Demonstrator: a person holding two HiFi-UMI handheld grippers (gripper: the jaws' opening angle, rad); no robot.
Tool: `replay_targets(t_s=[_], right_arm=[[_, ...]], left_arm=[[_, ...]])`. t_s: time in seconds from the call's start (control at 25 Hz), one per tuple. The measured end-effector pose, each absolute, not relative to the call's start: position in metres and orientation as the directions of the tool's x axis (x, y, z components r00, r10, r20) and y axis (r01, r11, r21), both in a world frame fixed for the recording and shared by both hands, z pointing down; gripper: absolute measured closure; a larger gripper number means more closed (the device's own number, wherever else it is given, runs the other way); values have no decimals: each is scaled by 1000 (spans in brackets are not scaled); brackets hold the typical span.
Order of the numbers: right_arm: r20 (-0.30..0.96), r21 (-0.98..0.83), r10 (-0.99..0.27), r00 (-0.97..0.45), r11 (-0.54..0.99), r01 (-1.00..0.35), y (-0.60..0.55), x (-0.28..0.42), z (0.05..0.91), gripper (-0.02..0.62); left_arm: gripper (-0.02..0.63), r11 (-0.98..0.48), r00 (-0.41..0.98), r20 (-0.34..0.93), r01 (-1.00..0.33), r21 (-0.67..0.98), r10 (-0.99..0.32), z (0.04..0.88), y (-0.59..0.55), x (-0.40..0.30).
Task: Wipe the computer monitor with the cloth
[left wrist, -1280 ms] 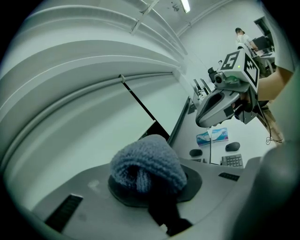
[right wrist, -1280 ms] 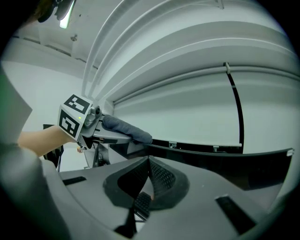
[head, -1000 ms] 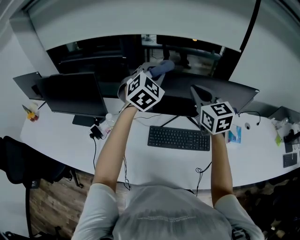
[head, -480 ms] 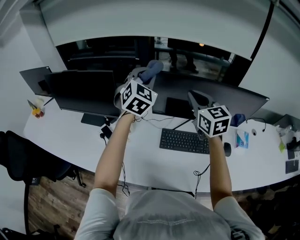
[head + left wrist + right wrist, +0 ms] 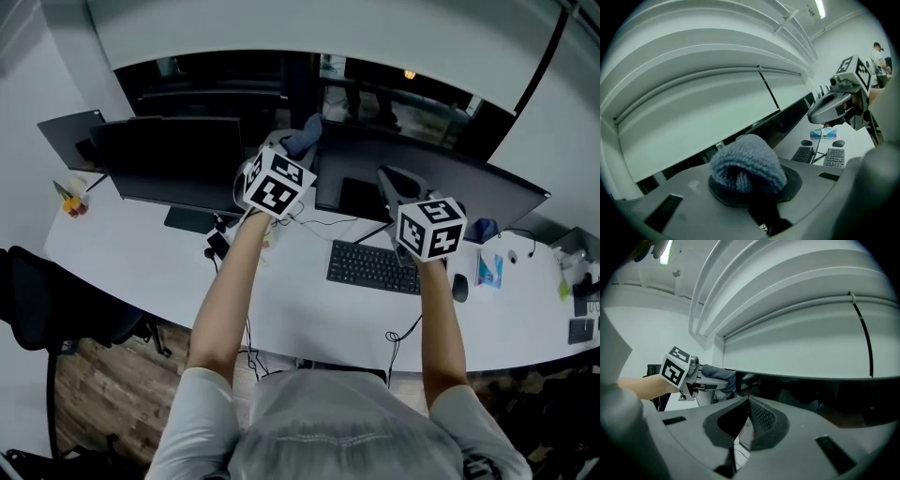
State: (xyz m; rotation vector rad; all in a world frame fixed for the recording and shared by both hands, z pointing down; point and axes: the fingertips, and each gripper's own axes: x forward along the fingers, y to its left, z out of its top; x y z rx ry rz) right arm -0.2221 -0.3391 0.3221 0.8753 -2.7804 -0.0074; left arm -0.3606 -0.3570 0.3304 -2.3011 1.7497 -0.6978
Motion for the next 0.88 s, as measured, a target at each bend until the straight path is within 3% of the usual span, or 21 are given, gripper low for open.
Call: replay_targets(t_s=[0.4, 0.88], right_arm=[[263, 108, -546, -795, 836, -538, -339, -231, 357, 594], [309, 93, -513, -801, 854, -511, -345, -228, 420, 594]], left_arm=[[549, -336, 251, 284, -889, -311, -926, 370, -364, -352], [549, -293, 214, 341, -935, -199, -915, 460, -371, -345]])
